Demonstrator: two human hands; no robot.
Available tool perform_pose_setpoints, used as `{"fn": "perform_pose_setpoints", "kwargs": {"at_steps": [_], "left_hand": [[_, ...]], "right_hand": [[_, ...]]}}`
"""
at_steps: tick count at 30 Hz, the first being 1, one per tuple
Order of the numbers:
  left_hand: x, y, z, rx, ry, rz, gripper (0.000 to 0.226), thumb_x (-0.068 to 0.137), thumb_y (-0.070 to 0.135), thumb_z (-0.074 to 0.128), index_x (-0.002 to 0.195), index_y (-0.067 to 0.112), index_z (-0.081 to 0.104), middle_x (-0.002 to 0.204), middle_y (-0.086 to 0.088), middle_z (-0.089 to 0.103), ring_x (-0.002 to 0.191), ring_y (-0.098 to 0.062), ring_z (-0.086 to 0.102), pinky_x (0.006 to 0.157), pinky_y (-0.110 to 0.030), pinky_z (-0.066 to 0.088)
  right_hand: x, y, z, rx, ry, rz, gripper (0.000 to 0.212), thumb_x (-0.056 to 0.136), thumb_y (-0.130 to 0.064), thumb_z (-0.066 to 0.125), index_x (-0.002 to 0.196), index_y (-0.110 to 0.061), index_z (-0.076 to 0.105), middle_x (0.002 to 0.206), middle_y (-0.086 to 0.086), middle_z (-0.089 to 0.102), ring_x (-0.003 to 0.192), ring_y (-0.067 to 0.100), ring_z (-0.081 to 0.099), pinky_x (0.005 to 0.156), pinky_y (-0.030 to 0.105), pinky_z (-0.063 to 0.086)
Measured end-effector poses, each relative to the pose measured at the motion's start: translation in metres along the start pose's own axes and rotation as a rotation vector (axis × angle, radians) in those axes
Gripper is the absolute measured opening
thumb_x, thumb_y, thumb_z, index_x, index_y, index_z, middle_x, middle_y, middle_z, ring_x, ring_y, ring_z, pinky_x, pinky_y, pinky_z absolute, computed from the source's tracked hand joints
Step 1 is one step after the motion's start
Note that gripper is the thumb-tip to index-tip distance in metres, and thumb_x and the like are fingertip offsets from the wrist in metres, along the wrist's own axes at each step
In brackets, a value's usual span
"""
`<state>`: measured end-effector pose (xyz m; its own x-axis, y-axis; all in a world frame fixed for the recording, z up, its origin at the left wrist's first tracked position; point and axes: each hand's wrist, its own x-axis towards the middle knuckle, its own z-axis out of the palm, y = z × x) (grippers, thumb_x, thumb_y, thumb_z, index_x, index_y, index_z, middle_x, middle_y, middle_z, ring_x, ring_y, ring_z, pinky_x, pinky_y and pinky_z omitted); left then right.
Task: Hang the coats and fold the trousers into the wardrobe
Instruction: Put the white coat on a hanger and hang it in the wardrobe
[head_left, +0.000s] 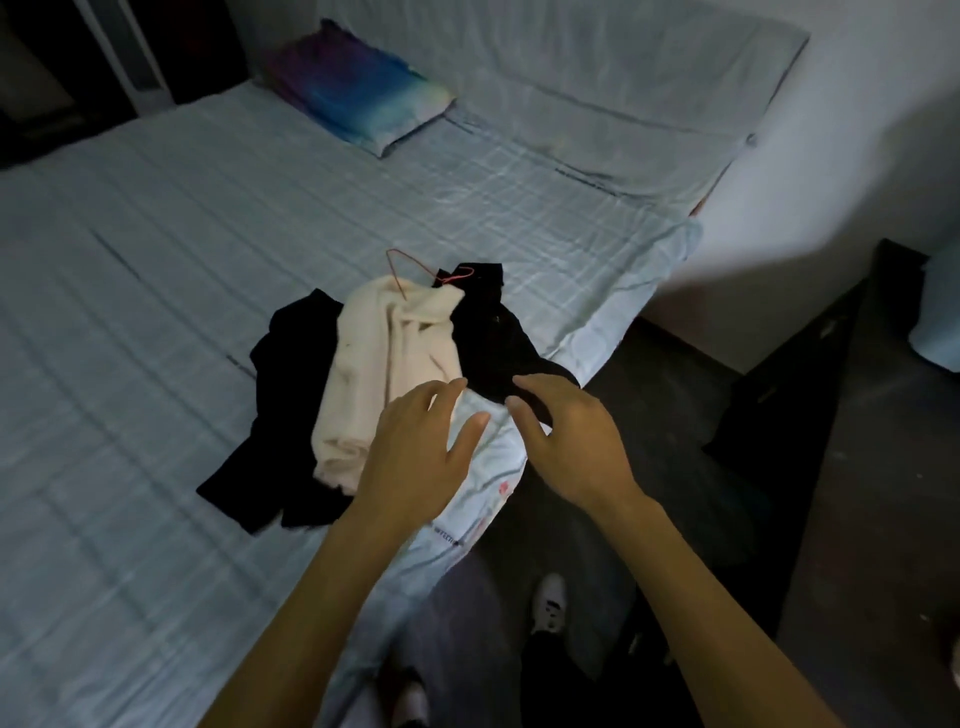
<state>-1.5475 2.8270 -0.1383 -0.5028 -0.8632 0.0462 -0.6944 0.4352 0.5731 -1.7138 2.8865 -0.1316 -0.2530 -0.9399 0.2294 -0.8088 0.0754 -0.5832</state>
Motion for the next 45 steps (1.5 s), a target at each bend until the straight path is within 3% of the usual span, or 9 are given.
{"fn": "perform_pose_setpoints", "kwargs": {"at_steps": [10,18,23,27,36,41,45], "left_hand": [[0.13,0.048,0.051,0.095,0.056,-0.126,0.069,0.089,0.06,0.023,0.136,0.014,0.046,0.13,-0.006,0.055,0.117,-0.023,0.051,0.099,-0.036,0.039],[0.203,0.044,0.059,0.091,0.129,-0.223,0.061,0.091,0.056,0.03,0.131,0.016,0.052,0.125,-0.004,0.058,0.112,-0.021,0.055,0.093,-0.039,0.044],[0.256,0.007,0.059,0.116,0.141,-0.238,0.056,0.092,0.052,0.032,0.127,0.014,0.054,0.12,-0.004,0.061,0.11,-0.021,0.055,0.091,-0.034,0.043],[0.294,-0.032,0.055,0.088,0.131,-0.272,0.054,0.091,0.05,0.036,0.129,0.015,0.052,0.123,-0.007,0.059,0.112,-0.025,0.054,0.092,-0.039,0.044],[0.371,-0.112,0.054,0.156,-0.002,-0.315,0.047,0.095,0.04,0.047,0.132,0.011,0.05,0.125,-0.015,0.057,0.111,-0.032,0.054,0.093,-0.04,0.041],[0.422,-0.148,0.074,0.171,-0.086,-0.335,0.055,0.091,0.046,0.038,0.13,0.01,0.051,0.12,-0.018,0.058,0.106,-0.036,0.057,0.089,-0.045,0.045],[0.459,-0.175,0.094,0.18,-0.111,-0.352,0.047,0.095,0.04,0.046,0.131,0.01,0.051,0.122,-0.018,0.057,0.106,-0.036,0.056,0.091,-0.043,0.041]], "right_hand": [[0.126,0.117,-0.029,0.087,-0.165,-0.057,0.035,0.095,-0.035,0.052,0.122,-0.014,0.061,0.119,0.001,0.064,0.108,0.011,0.058,0.091,0.015,0.039],[0.224,0.144,-0.017,0.139,-0.276,-0.12,0.035,0.096,-0.036,0.049,0.123,-0.017,0.06,0.123,-0.003,0.062,0.111,0.009,0.055,0.092,0.015,0.037],[0.279,0.141,0.019,0.172,-0.321,-0.125,0.032,0.096,-0.034,0.05,0.121,-0.017,0.061,0.122,-0.003,0.062,0.11,0.01,0.056,0.091,0.016,0.038],[0.318,0.138,0.055,0.151,-0.351,-0.094,0.033,0.094,-0.037,0.05,0.12,-0.02,0.061,0.121,-0.005,0.062,0.109,0.01,0.057,0.092,0.023,0.043],[0.386,0.153,0.134,0.053,-0.491,0.022,0.038,0.094,-0.043,0.045,0.121,-0.021,0.061,0.122,-0.002,0.062,0.109,0.014,0.058,0.091,0.029,0.046],[0.425,0.178,0.179,0.01,-0.565,0.102,0.039,0.095,-0.042,0.045,0.121,-0.018,0.061,0.123,0.003,0.062,0.11,0.019,0.058,0.091,0.035,0.047],[0.448,0.202,0.219,0.0,-0.624,0.174,0.041,0.095,-0.042,0.044,0.122,-0.017,0.061,0.122,0.005,0.062,0.109,0.022,0.058,0.091,0.038,0.047]]}}
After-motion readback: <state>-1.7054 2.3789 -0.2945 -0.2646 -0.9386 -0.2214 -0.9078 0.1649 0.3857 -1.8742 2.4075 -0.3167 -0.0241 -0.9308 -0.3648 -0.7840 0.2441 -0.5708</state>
